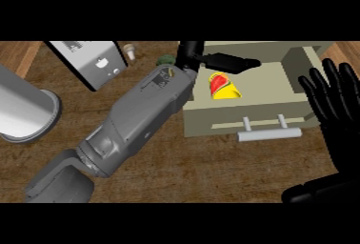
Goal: Pick up the cup, place it into the drawer and close the drawer
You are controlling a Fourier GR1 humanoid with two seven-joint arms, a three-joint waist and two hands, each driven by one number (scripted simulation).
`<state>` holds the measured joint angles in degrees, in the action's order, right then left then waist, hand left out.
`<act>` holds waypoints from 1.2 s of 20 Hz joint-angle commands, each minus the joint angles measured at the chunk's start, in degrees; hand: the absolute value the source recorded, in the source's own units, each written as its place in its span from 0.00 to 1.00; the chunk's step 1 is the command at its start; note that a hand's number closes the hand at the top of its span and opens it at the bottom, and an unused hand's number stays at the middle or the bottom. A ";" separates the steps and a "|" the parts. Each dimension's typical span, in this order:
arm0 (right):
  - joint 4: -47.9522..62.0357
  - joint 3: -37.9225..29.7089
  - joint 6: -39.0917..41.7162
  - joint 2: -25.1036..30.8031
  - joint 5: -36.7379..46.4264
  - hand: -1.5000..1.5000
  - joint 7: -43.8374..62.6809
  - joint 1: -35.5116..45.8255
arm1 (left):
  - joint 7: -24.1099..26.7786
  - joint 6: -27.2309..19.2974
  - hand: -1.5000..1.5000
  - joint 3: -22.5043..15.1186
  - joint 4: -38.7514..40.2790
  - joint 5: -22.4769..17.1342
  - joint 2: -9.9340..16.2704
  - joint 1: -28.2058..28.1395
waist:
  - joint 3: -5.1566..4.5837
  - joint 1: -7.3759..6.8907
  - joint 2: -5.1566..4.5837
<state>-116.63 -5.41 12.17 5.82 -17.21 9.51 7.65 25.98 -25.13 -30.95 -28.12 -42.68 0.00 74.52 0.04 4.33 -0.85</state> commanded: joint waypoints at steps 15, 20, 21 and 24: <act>-6.31 0.32 10.14 9.91 7.88 1.00 -0.21 -7.86 | -5.39 -0.68 0.00 6.87 -26.46 -3.17 12.22 -19.77 | -0.06 -5.63 1.59; -1.91 0.56 11.36 11.44 13.47 1.00 -2.98 -8.07 | -8.22 -0.68 0.00 6.70 -40.89 -2.99 20.47 -31.50 | -0.03 -6.58 1.62; -4.20 4.70 10.01 9.04 16.19 1.00 -1.52 -9.64 | -10.25 1.96 0.00 8.44 -41.71 -4.46 22.92 -32.67 | -0.05 -5.96 1.42; 2.29 3.60 9.42 9.51 19.16 1.00 -3.39 -4.69 | -10.08 0.84 0.00 10.22 -46.71 -3.66 23.72 -38.14 | -0.03 -5.33 1.04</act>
<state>-117.91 -2.70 21.68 15.44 -2.31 8.10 1.76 17.87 -23.86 -22.64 -68.38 -46.45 20.56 42.31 -0.01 -1.65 0.47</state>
